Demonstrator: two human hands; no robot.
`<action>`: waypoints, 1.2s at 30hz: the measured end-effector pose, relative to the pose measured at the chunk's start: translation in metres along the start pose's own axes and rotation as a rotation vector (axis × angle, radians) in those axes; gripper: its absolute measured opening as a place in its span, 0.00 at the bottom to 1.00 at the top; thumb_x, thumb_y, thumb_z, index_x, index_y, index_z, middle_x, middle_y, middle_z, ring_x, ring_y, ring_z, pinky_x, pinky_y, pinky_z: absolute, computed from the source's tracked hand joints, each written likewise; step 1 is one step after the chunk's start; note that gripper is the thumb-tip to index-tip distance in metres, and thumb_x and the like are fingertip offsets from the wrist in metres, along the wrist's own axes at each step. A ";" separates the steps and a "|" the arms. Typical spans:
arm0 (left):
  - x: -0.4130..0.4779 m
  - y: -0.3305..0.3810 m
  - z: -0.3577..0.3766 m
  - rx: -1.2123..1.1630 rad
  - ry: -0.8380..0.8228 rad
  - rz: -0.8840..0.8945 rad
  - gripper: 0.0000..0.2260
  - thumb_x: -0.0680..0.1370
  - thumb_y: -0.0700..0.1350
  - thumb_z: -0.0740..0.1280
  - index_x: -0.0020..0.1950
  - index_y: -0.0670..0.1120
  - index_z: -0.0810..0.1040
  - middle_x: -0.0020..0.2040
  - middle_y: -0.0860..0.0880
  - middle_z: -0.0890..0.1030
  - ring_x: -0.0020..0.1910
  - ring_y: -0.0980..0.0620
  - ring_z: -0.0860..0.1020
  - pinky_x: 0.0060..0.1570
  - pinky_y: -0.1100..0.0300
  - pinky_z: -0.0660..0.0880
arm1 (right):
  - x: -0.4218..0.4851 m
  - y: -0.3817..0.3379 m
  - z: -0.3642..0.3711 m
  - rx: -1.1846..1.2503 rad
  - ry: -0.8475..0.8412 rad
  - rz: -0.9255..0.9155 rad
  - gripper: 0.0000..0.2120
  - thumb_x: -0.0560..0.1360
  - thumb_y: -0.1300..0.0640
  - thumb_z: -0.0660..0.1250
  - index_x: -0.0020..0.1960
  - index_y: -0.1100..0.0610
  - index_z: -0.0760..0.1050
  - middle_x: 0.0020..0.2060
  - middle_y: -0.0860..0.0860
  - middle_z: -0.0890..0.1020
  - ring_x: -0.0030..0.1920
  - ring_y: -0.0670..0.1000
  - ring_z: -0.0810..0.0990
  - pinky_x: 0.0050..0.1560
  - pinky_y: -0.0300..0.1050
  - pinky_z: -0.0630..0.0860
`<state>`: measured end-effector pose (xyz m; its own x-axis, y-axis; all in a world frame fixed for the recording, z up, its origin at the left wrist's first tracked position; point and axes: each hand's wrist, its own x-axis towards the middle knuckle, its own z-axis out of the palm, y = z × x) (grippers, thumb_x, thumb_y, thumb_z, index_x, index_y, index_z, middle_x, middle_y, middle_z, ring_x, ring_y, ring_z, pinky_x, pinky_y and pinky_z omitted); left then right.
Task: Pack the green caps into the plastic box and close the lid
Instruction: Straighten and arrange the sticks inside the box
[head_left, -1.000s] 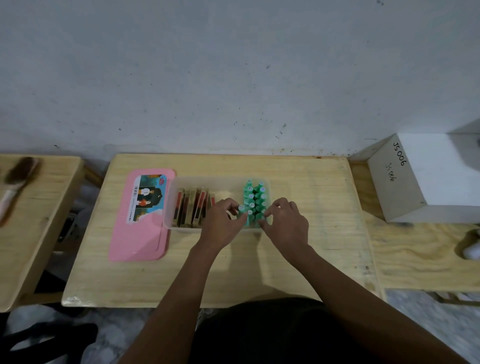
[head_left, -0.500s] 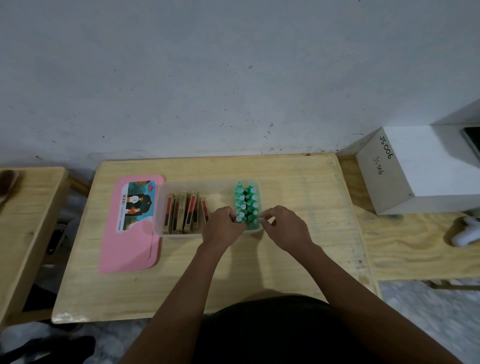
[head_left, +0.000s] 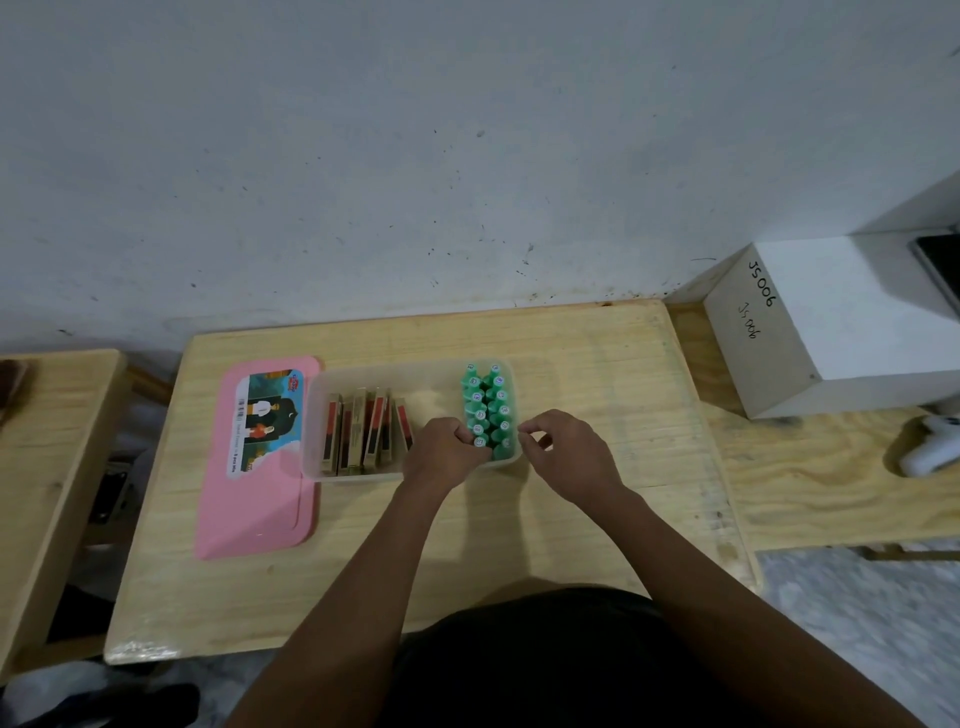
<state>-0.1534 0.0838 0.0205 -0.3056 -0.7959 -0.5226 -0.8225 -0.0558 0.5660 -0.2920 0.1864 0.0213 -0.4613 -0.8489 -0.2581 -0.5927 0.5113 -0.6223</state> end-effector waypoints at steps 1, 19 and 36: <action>0.001 -0.001 -0.001 -0.010 -0.013 -0.005 0.15 0.63 0.54 0.77 0.40 0.46 0.79 0.37 0.53 0.80 0.40 0.50 0.80 0.40 0.57 0.74 | -0.001 0.000 0.000 -0.003 0.005 0.000 0.08 0.77 0.48 0.65 0.52 0.48 0.80 0.52 0.42 0.81 0.42 0.41 0.79 0.41 0.40 0.73; 0.008 -0.078 -0.107 -0.199 0.569 0.078 0.10 0.75 0.48 0.70 0.54 0.45 0.80 0.51 0.46 0.81 0.50 0.49 0.78 0.45 0.61 0.72 | 0.010 -0.077 0.028 -0.073 0.107 -0.194 0.10 0.76 0.52 0.65 0.56 0.48 0.80 0.50 0.43 0.81 0.44 0.44 0.80 0.42 0.40 0.75; 0.030 -0.140 -0.142 -0.267 0.138 -0.041 0.10 0.77 0.44 0.68 0.52 0.39 0.82 0.46 0.45 0.82 0.44 0.49 0.79 0.47 0.57 0.76 | 0.059 -0.175 0.135 -0.499 -0.143 -0.106 0.16 0.74 0.42 0.66 0.51 0.53 0.79 0.45 0.51 0.83 0.45 0.54 0.82 0.38 0.43 0.71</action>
<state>0.0204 -0.0183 0.0160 -0.1917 -0.8633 -0.4669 -0.6719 -0.2313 0.7036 -0.1264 0.0286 0.0147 -0.3079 -0.8914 -0.3325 -0.8896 0.3937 -0.2317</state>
